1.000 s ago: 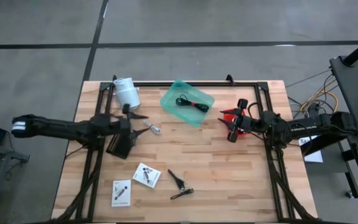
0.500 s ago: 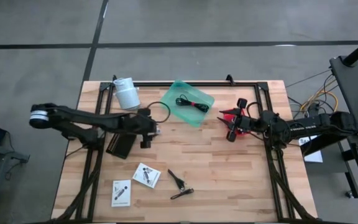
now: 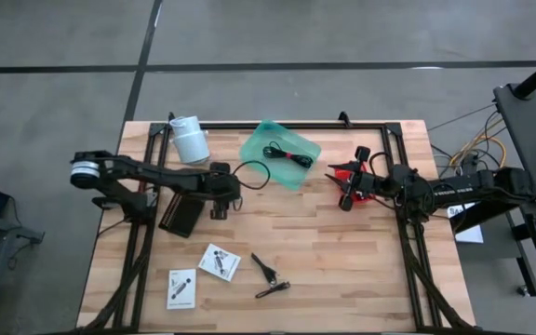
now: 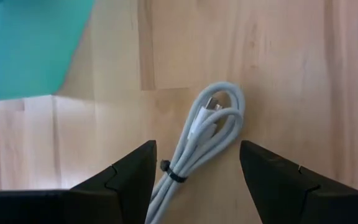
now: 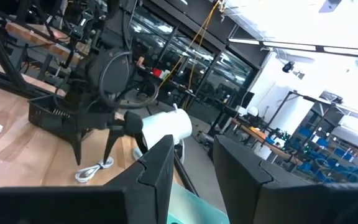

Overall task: Pick and place items into bin
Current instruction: Put the white charger cable into the green bin

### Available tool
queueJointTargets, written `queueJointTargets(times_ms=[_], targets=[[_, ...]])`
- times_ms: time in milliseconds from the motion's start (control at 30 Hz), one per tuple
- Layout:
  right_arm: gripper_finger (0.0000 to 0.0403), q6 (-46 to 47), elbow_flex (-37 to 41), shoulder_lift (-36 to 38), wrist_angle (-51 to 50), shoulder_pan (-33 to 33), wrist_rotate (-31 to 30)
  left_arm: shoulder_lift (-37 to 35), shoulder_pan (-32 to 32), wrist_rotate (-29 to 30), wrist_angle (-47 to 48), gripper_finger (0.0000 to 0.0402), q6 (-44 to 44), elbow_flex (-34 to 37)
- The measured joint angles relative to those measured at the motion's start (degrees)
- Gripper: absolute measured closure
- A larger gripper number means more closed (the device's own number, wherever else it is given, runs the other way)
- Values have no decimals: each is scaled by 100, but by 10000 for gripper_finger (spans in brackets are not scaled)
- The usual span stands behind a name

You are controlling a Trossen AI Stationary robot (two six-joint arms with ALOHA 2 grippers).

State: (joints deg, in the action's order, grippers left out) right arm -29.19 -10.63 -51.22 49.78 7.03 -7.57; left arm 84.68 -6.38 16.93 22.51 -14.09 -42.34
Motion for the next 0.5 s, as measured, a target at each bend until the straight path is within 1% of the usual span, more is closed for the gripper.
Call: queueJointTargets(times_ms=[200,367,433,500], targets=[[301,-46,0,0,0,2,-2,402,-119,9,-109,187,-453,-105],[307,-97,0,-9,-16,4,-1,663,-234,-34,-33,187,-483,-274],[309,-109,0,-22,-26,13,-4,716,-244,-33,-22,191,-491,-320],[309,-109,0,-24,-26,20,-2,724,-250,-44,-23,204,-554,-344]])
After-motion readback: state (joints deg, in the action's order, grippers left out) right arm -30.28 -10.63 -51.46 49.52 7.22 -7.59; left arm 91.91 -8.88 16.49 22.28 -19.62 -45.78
